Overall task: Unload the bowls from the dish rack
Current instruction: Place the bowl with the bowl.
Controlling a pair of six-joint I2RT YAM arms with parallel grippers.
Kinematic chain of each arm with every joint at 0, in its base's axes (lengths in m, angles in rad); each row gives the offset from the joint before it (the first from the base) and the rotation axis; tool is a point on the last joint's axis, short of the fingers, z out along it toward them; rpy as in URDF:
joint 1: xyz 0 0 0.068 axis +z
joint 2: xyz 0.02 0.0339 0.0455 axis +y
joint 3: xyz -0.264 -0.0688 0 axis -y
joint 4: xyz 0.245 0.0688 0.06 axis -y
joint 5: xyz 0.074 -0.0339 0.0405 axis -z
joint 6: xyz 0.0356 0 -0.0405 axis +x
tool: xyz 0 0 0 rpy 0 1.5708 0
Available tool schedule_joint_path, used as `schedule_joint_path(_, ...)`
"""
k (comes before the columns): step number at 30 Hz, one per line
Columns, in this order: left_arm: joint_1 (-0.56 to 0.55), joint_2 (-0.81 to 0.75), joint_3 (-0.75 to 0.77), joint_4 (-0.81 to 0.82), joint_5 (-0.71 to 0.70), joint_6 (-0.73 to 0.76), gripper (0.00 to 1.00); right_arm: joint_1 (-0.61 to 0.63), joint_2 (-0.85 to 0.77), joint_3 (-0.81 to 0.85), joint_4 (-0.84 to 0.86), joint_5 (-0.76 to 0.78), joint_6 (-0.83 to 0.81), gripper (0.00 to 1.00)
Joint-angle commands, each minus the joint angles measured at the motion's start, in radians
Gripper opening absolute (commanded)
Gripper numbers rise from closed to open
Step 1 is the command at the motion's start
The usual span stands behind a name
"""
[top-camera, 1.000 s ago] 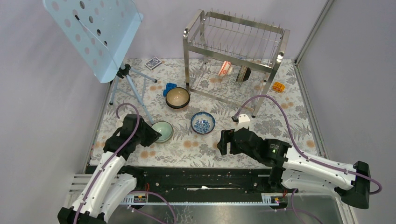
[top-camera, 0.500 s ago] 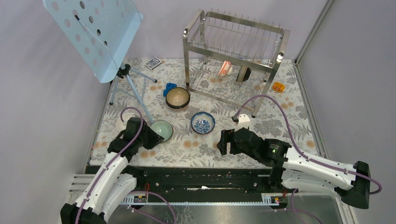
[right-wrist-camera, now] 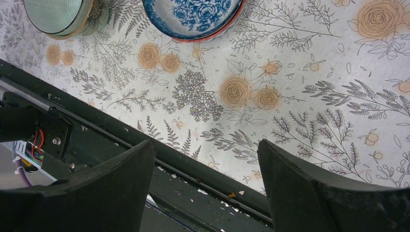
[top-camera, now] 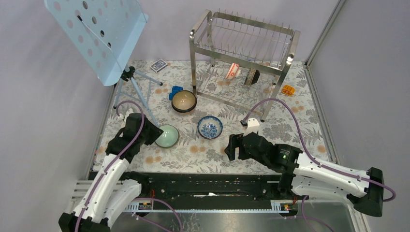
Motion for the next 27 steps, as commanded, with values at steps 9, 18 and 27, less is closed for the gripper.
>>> schedule_joint_path(9, 0.019, 0.182, 0.055, 0.087, -0.306, 0.099, 0.27, -0.001, -0.056, 0.004, -0.019, 0.014, 0.011, 0.84)
schedule_joint_path(18, 0.033, 0.195, 0.014, 0.117, -0.298, 0.105, 0.24, -0.001, -0.055, 0.003, -0.024, 0.023, 0.009, 0.84)
schedule_joint_path(27, 0.037, 0.203, -0.028, 0.139, -0.276, 0.105, 0.23, -0.001, -0.039, 0.012, -0.022, 0.022, 0.007, 0.84)
